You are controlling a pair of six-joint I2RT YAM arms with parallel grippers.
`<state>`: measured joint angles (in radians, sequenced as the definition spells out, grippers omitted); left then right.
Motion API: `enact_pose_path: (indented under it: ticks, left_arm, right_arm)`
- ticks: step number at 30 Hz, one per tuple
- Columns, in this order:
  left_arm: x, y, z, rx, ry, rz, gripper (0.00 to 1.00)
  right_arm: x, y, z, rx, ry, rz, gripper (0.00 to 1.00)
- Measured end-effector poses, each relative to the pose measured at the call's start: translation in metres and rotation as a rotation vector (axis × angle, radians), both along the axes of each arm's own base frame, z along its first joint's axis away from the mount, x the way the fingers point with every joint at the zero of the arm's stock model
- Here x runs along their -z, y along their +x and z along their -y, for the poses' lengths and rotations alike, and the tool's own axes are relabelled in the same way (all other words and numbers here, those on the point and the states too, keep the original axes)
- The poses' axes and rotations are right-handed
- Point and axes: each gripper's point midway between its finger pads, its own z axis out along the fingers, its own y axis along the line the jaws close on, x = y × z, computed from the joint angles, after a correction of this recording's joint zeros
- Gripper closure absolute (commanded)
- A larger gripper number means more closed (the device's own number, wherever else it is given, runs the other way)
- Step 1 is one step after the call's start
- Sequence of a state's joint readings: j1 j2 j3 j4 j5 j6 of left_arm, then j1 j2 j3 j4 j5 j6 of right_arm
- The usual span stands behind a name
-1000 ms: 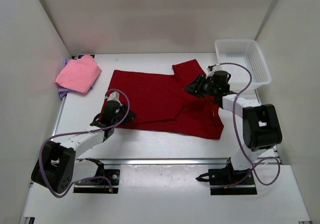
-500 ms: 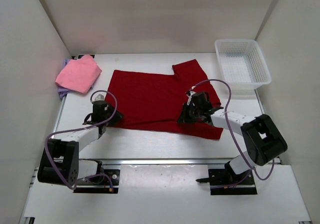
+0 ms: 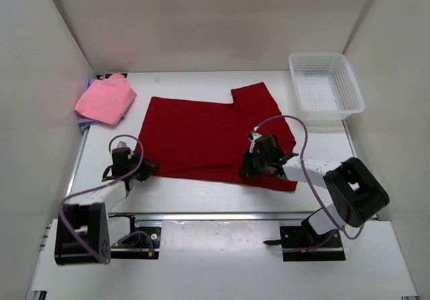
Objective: Fold and stack the t-shirts
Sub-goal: Fold the flattened tshirt in 1/3 of the way
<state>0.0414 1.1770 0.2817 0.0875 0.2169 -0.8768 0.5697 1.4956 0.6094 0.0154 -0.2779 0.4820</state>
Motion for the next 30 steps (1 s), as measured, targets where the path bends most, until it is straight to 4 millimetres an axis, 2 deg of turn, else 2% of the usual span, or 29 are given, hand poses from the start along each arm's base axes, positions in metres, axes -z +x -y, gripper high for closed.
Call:
enact_pose_path:
  ticks: [5,9,11,13,15,19,22,23,25,28,30]
  left_arm:
    - [0.003,-0.034,0.000,0.025,0.016,-0.051,0.71]
    - [0.004,-0.050,0.007,0.066,0.017,-0.087,0.74]
    - [0.004,-0.055,0.011,0.078,0.000,-0.104,0.74]
    - [0.002,-0.057,0.016,0.095,-0.008,-0.120,0.72]
    - [-0.010,-0.050,0.027,0.134,0.006,-0.110,0.69]
    - [-0.058,-0.016,0.069,0.247,0.049,0.050,0.71]
    - [-0.073,-0.008,0.101,0.329,0.067,0.121,0.70]
    - [-0.070,-0.010,0.107,0.349,0.071,0.123,0.70]
    - [-0.056,-0.012,0.105,0.348,0.080,0.096,0.71]
    - [-0.021,-0.020,0.081,0.285,0.089,0.015,0.72]
    - [0.003,-0.032,0.060,0.229,0.095,-0.058,0.71]
  right_arm:
    - [0.001,-0.035,0.007,-0.047,0.019,-0.011,1.00]
    - [0.000,-0.063,0.008,-0.102,0.023,-0.035,1.00]
    - [-0.001,-0.070,0.014,-0.106,0.013,-0.060,0.96]
    - [-0.003,-0.070,0.023,-0.083,0.002,-0.080,0.94]
    - [-0.009,-0.063,0.031,-0.048,0.008,-0.081,0.92]
    - [-0.026,-0.039,0.036,0.012,0.035,-0.034,0.99]
    - [-0.026,-0.031,0.027,-0.003,0.038,-0.031,1.00]
    - [-0.023,-0.031,0.023,-0.017,0.035,-0.036,1.00]
    - [-0.015,-0.034,0.016,-0.044,0.023,-0.056,1.00]
    - [0.000,-0.035,0.006,-0.073,0.011,-0.106,1.00]
    - [0.000,-0.029,-0.005,-0.095,0.027,-0.125,1.00]
